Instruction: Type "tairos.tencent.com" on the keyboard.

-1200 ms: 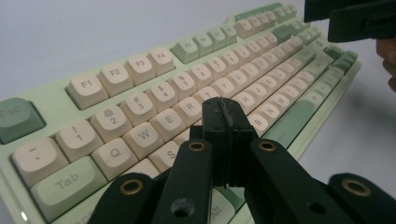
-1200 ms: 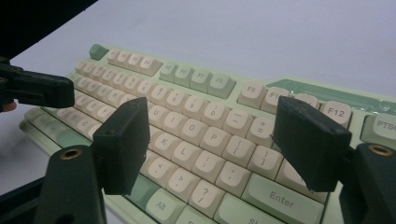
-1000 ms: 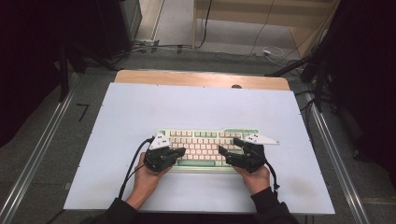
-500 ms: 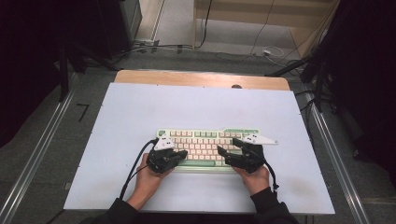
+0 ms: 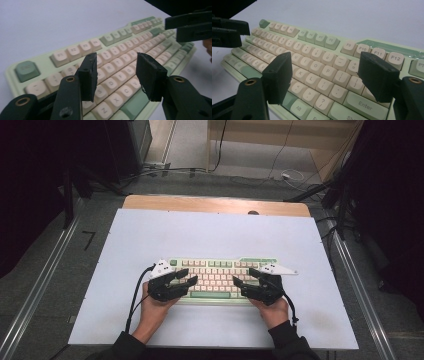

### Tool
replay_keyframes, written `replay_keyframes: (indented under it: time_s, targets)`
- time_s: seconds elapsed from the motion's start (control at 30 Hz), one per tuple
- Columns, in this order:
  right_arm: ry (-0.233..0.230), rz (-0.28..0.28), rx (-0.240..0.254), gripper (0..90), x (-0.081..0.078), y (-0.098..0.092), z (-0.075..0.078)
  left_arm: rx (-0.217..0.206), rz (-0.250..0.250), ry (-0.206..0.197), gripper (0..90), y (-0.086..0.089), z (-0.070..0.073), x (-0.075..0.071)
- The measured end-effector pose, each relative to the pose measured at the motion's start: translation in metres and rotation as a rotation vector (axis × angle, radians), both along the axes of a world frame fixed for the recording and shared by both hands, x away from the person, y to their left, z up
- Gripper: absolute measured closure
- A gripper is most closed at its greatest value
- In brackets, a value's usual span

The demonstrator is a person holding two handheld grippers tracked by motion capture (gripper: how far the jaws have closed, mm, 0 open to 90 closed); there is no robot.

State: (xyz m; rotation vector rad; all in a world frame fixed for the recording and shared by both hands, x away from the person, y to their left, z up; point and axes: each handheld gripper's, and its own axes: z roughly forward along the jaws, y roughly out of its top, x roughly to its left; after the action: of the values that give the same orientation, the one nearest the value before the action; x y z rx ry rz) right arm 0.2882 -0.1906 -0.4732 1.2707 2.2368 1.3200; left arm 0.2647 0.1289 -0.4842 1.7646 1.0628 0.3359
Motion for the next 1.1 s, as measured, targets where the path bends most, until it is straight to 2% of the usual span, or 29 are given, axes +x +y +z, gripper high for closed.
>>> replay_keyframes:
  time_s: [0.2, 0.3, 0.47, 0.57, 0.73, 0.83, 0.9, 1.1]
  targets:
    - [0.000, -0.001, 0.000, 26.5, 0.000, 0.000, 0.000, -0.004, 0.040, -0.004, 43.6, 0.007, 0.001, 0.001]
    - [-0.002, 0.000, -0.002, 27.2, 0.001, 0.001, 0.000, 0.010, 0.056, -0.010, 43.5, 0.008, 0.001, 0.001]
    - [-0.011, 0.002, -0.007, 32.1, 0.003, 0.004, 0.000, 0.009, 0.073, -0.014, 41.3, 0.011, 0.001, 0.001]
    - [-0.017, 0.002, -0.007, 43.1, 0.005, 0.007, 0.000, 0.014, 0.081, -0.016, 39.2, 0.011, 0.001, 0.002]
    - [-0.019, 0.019, -0.007, 71.4, 0.009, 0.012, -0.001, 0.010, 0.086, -0.017, 38.2, 0.012, 0.001, 0.001]
    - [-0.024, 0.023, -0.030, 82.5, 0.011, 0.016, -0.002, 0.009, 0.086, -0.019, 38.2, 0.013, 0.001, 0.001]
    - [-0.021, 0.027, -0.044, 86.8, 0.013, 0.019, -0.004, 0.009, 0.088, -0.019, 38.4, 0.013, 0.002, 0.001]
    - [0.022, 0.044, -0.083, 87.4, 0.019, 0.031, -0.010, 0.007, 0.092, -0.019, 38.5, 0.014, 0.002, 0.001]
